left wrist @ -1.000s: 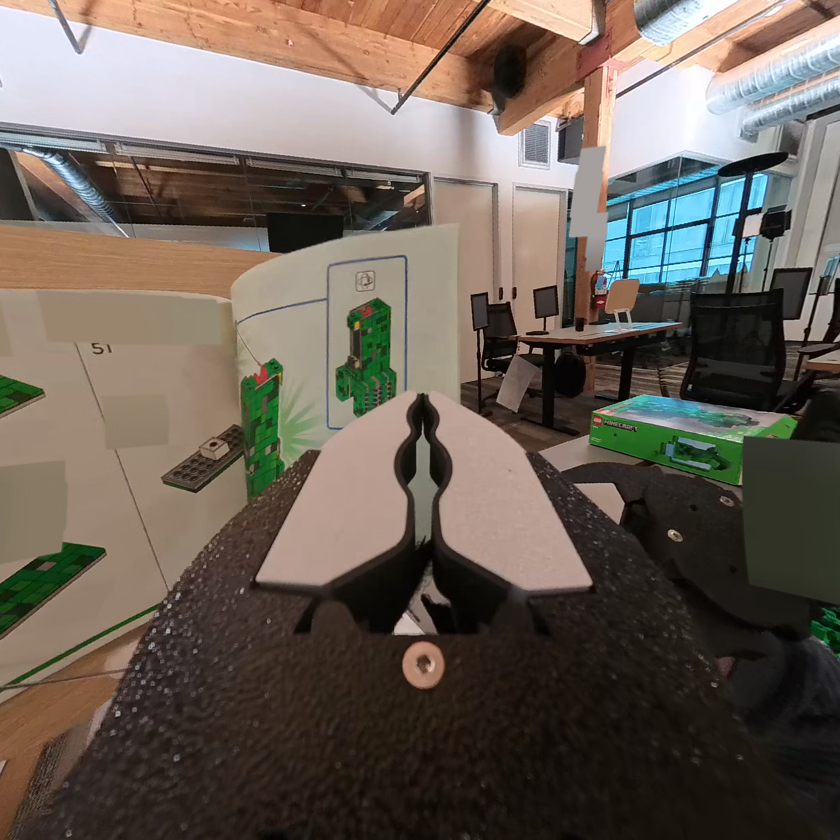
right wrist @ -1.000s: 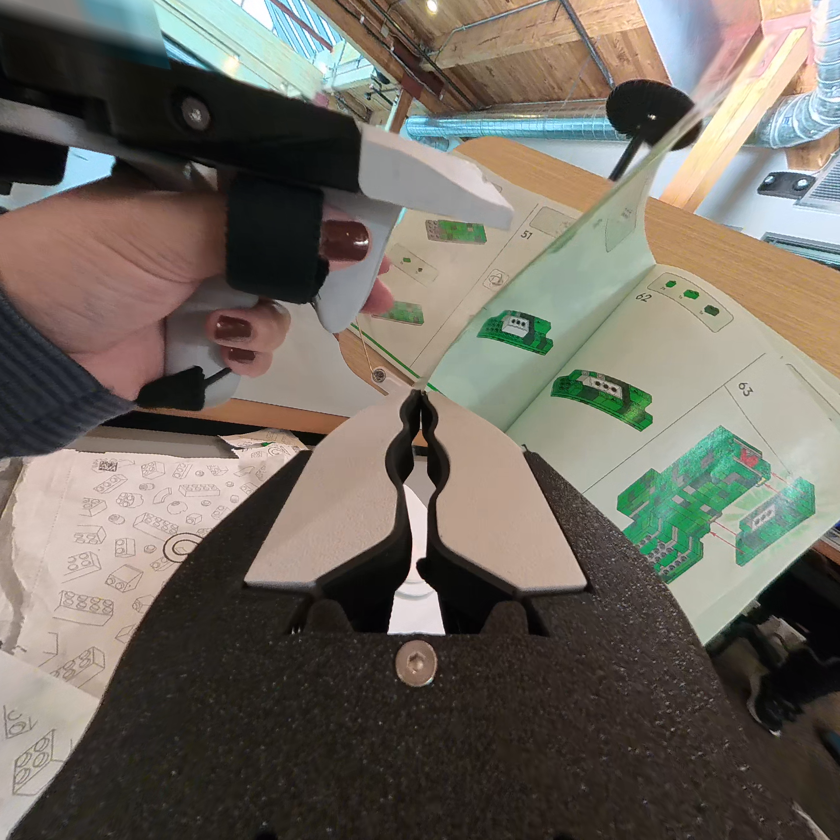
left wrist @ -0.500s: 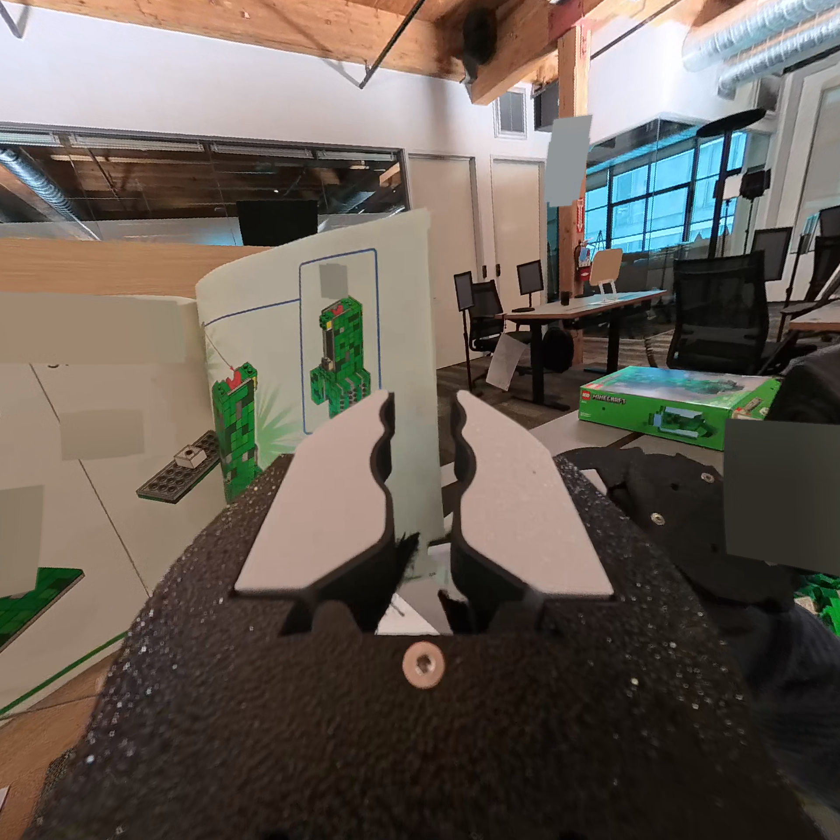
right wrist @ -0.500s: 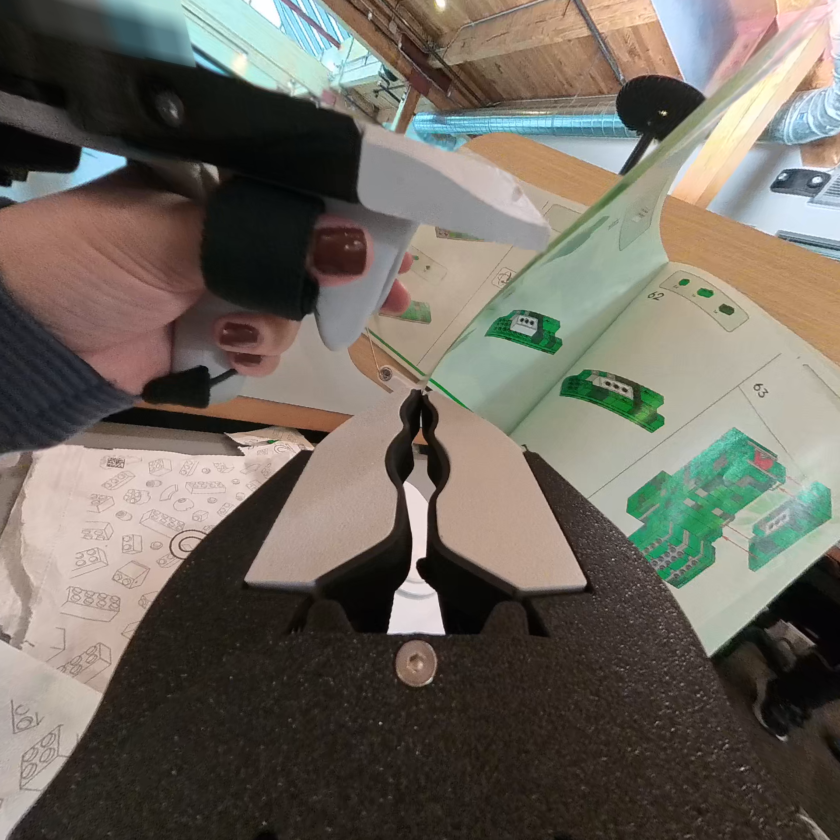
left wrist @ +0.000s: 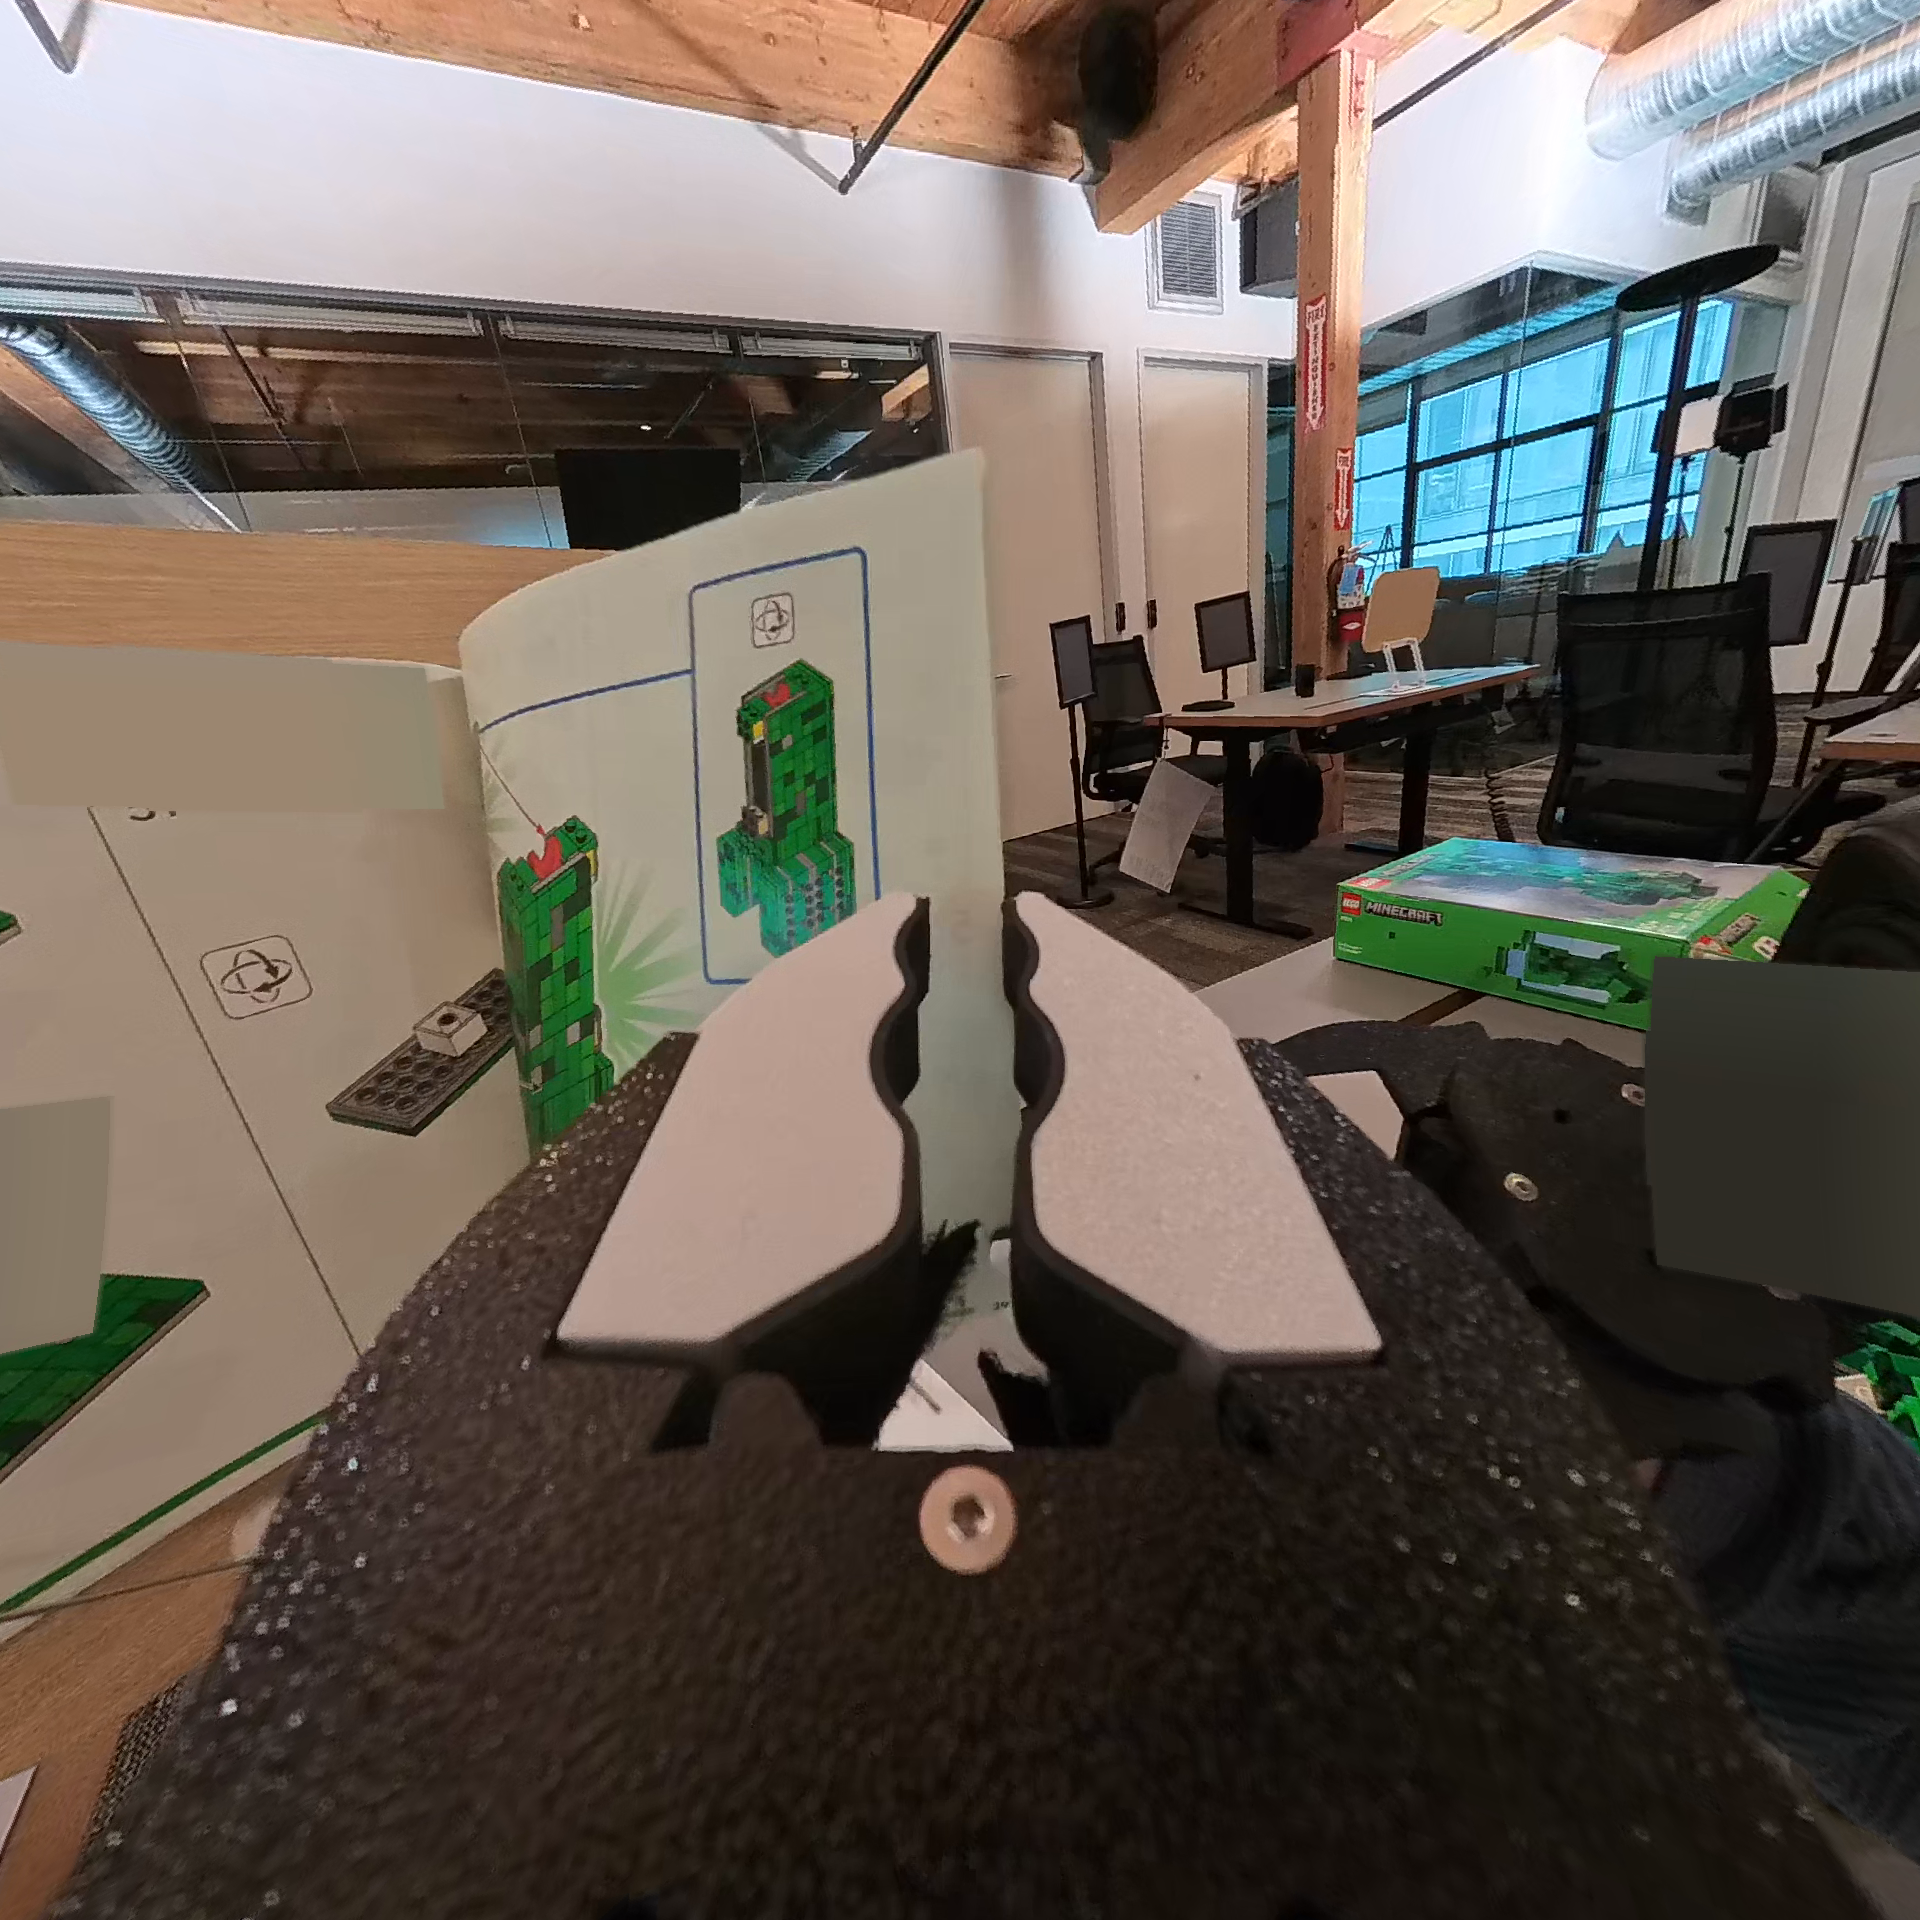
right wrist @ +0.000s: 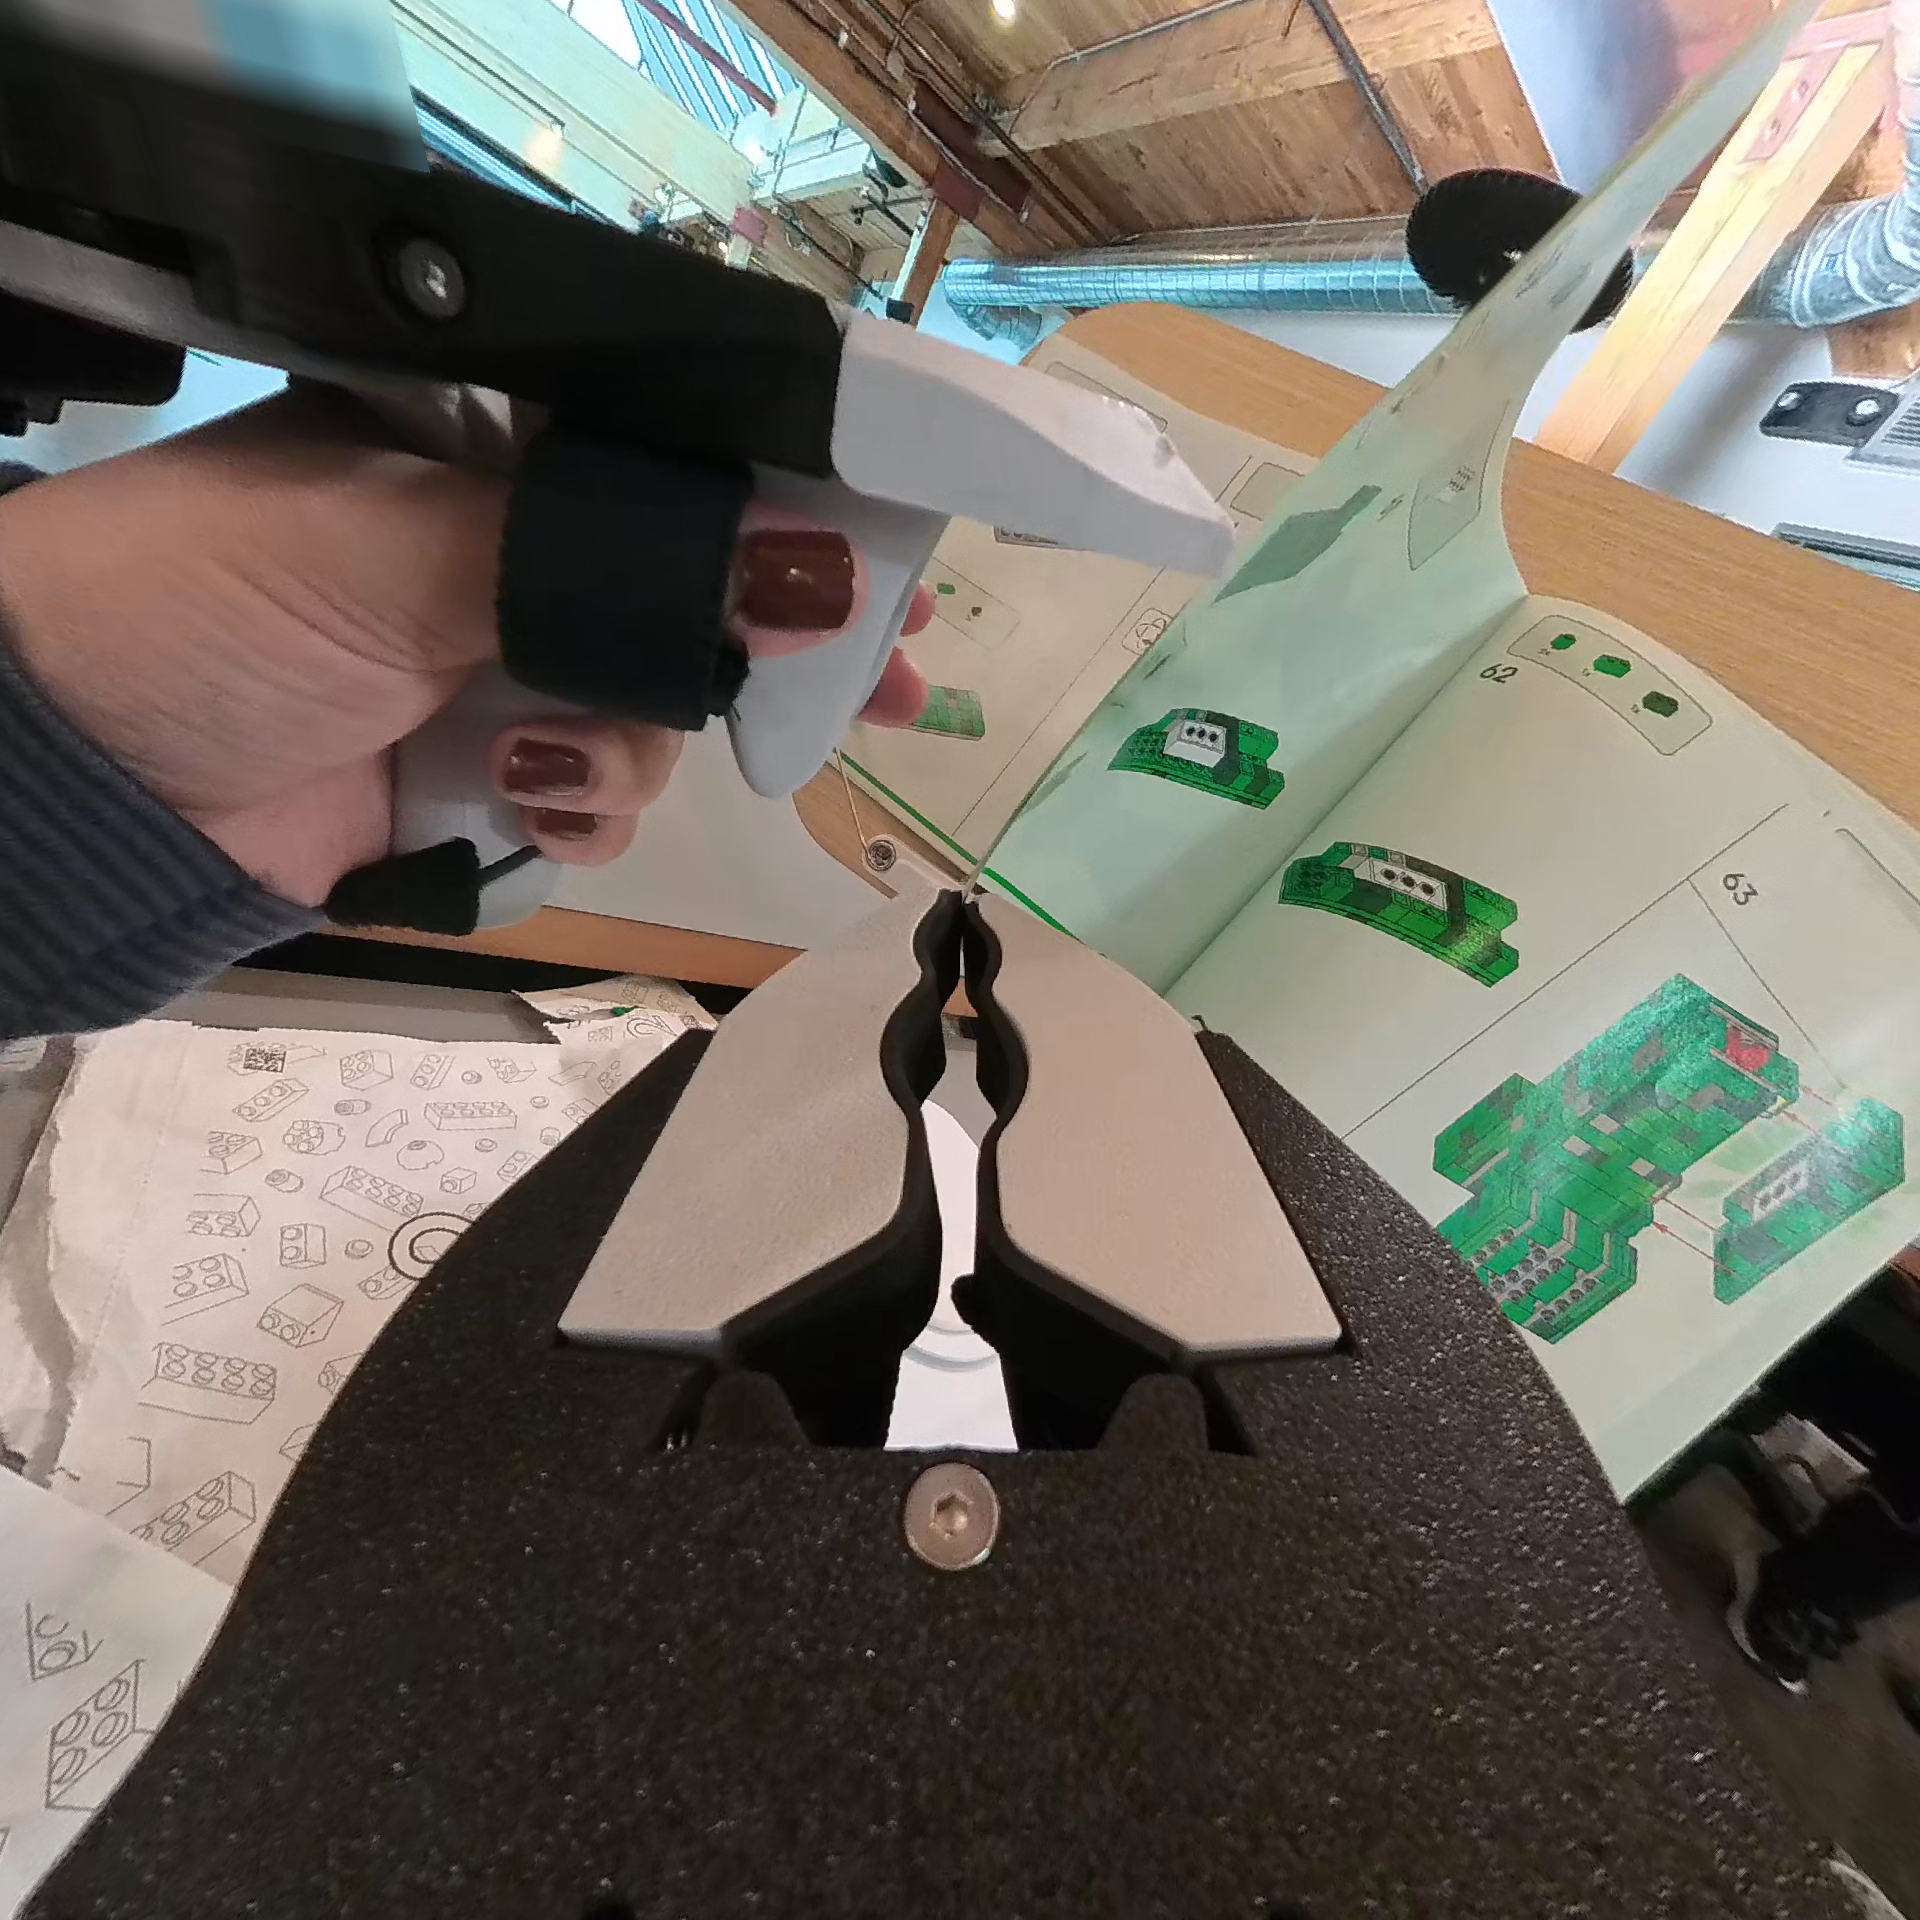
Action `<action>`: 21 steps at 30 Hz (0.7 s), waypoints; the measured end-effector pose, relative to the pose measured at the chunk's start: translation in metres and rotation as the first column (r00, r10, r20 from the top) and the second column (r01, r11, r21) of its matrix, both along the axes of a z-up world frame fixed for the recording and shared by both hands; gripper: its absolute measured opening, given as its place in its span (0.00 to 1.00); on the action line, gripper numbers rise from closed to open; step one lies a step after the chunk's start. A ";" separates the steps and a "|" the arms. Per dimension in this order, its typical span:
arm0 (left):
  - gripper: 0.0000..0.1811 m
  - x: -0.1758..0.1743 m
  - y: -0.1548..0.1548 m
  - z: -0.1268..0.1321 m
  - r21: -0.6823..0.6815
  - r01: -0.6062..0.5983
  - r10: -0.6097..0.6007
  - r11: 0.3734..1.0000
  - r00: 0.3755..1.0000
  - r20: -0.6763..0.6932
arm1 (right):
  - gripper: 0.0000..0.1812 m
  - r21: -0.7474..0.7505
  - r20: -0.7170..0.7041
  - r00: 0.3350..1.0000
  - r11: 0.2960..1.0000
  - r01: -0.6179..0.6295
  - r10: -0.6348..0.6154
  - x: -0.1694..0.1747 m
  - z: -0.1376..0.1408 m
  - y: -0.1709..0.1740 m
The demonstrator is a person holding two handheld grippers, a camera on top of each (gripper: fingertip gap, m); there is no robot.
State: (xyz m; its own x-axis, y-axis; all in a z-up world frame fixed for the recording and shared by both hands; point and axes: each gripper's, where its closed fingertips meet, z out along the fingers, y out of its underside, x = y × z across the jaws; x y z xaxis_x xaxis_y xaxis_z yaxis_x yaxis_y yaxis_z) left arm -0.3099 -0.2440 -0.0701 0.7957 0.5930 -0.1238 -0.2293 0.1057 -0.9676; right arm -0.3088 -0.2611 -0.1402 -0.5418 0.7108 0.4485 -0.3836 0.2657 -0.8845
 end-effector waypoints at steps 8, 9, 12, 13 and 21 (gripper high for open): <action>0.10 -0.002 0.000 -0.002 0.004 0.011 -0.011 1.000 1.000 0.026 | 0.00 -0.001 0.003 1.000 1.000 -0.003 0.003 0.000 -0.001 0.000; 0.10 -0.002 0.000 -0.002 0.005 0.012 -0.012 1.000 0.999 0.030 | 0.00 0.000 0.004 1.000 1.000 -0.003 0.003 0.000 -0.001 0.000; 0.10 -0.002 0.000 -0.002 0.007 0.015 -0.015 1.000 0.999 0.031 | 0.00 -0.001 0.004 1.000 1.000 -0.003 0.003 0.000 -0.001 0.000; 0.11 -0.002 0.000 -0.002 0.006 0.016 -0.016 1.000 0.999 0.030 | 0.00 -0.003 0.004 1.000 1.000 -0.003 0.003 0.000 0.000 0.000; 0.12 -0.001 0.001 -0.003 -0.001 0.029 -0.029 1.000 0.999 0.038 | 0.00 -0.006 0.005 1.000 1.000 -0.005 0.005 0.000 0.000 0.001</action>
State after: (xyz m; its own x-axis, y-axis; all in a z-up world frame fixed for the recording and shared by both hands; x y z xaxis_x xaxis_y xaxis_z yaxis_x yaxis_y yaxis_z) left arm -0.3109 -0.2426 -0.0733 0.8169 0.5690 -0.0944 -0.1896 0.1103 -0.9757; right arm -0.3092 -0.2604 -0.1404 -0.5480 0.7108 0.4410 -0.3800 0.2580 -0.8882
